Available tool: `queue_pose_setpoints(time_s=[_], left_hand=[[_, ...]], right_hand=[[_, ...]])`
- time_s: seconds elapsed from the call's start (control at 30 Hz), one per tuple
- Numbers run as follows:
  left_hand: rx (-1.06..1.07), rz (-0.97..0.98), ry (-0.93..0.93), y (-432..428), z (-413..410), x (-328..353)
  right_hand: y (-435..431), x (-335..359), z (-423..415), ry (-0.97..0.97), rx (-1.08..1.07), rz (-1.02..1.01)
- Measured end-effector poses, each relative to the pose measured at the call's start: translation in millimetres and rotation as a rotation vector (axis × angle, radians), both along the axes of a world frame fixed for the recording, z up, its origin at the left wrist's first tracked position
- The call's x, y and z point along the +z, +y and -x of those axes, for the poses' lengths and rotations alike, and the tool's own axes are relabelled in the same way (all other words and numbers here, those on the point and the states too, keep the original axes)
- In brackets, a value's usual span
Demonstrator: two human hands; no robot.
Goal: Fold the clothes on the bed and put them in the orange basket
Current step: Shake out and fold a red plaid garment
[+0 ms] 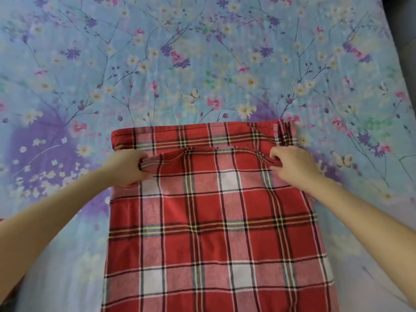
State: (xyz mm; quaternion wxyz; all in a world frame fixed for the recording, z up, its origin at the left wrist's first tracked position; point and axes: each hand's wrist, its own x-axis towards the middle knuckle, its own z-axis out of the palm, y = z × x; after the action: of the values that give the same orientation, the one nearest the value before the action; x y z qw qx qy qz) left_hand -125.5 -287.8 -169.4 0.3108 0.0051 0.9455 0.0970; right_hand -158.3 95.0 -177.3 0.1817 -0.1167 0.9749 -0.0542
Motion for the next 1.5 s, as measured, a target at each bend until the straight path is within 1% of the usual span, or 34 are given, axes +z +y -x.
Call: queue_pose_setpoints(time_s=[0.03,0.07,0.1,0.13,0.17,0.2,0.23,0.27,0.3,0.33,0.37,0.4,0.47,0.5,0.53,0.6,0.7,0.77,0.83,0.9,1.0,1.07,1.1,1.17,1.23,1.33,1.4,1.47,1.5], left_hand=[[0.089,-0.165,-0.061,4,-6,7],[0.255,-0.375,-0.169,10,-14,19],[0.473,-0.615,-0.304,14,-24,30],[0.666,-0.789,-0.442,16,-35,40],[0.768,-0.880,-0.551,17,-47,50],[0.754,-0.918,-0.631,16,-59,57],[0.670,-0.921,-0.692,14,-70,63],[0.536,-0.899,-0.735,13,-80,67],[0.380,-0.854,-0.754,12,-88,69],[0.245,-0.784,-0.733,10,-96,68],[0.137,-0.689,-0.662,7,-102,62],[0.053,-0.575,-0.551,5,-105,59],[-0.034,-0.357,-0.323,-4,-103,49],[-0.036,-0.276,-0.252,-7,-99,47],[-0.041,-0.208,-0.220,-10,-93,45],[-0.060,-0.105,-0.213,-13,-84,43],[-0.095,-0.036,-0.143,-13,-80,42],[-0.090,-0.002,-0.132,-17,-80,41],[-0.036,-0.027,-0.155,-26,-79,37],[0.020,-0.072,-0.190,-33,-78,38],[0.151,-0.165,-0.172,-45,-67,41],[0.324,-0.208,-0.104,-54,-48,46],[0.420,-0.231,-0.071,-58,-36,47],[0.588,-0.291,-0.005,-64,-10,45],[0.765,-0.374,0.034,-66,14,37],[0.985,-0.621,-0.057,-66,39,18],[1.024,-0.659,-0.113,-62,51,8],[1.025,-0.695,-0.173,-54,60,1],[1.020,-0.721,-0.188,-50,61,3]], right_hand=[[4,11,-15,-0.053,0.031,0.085],[10,24,-29,-0.209,0.062,0.171],[18,37,-42,-0.429,0.092,0.243],[27,50,-54,-0.646,0.125,0.290],[35,60,-62,-0.803,0.145,0.293],[43,69,-70,-0.903,0.153,0.270],[51,75,-74,-0.967,0.147,0.239],[57,78,-78,-0.992,0.130,0.213],[62,77,-81,-0.975,0.116,0.177],[64,73,-81,-0.914,0.117,0.139],[65,67,-81,-0.814,0.112,0.098],[63,64,-76,-0.678,0.094,0.074],[55,52,-61,-0.437,0.039,0.055],[49,45,-52,-0.373,0.045,0.005],[43,37,-43,-0.337,0.088,-0.054],[32,18,-28,-0.303,0.194,-0.140],[20,-4,-13,-0.328,0.252,-0.132],[17,-12,-13,-0.322,0.320,-0.143],[16,-13,-19,-0.245,0.375,-0.131],[22,-10,-31,-0.168,0.333,-0.012],[36,25,-26,-0.194,0.050,0.179],[45,63,-3,-0.239,-0.122,0.260],[47,78,12,-0.256,-0.165,0.299],[42,94,47,-0.281,-0.186,0.359],[31,88,80,-0.255,-0.162,0.315],[16,58,116,-0.202,-0.197,0.233],[8,39,127,-0.281,-0.232,0.171],[1,23,124,-0.384,-0.214,0.084],[0,21,120,-0.390,-0.202,0.063]])
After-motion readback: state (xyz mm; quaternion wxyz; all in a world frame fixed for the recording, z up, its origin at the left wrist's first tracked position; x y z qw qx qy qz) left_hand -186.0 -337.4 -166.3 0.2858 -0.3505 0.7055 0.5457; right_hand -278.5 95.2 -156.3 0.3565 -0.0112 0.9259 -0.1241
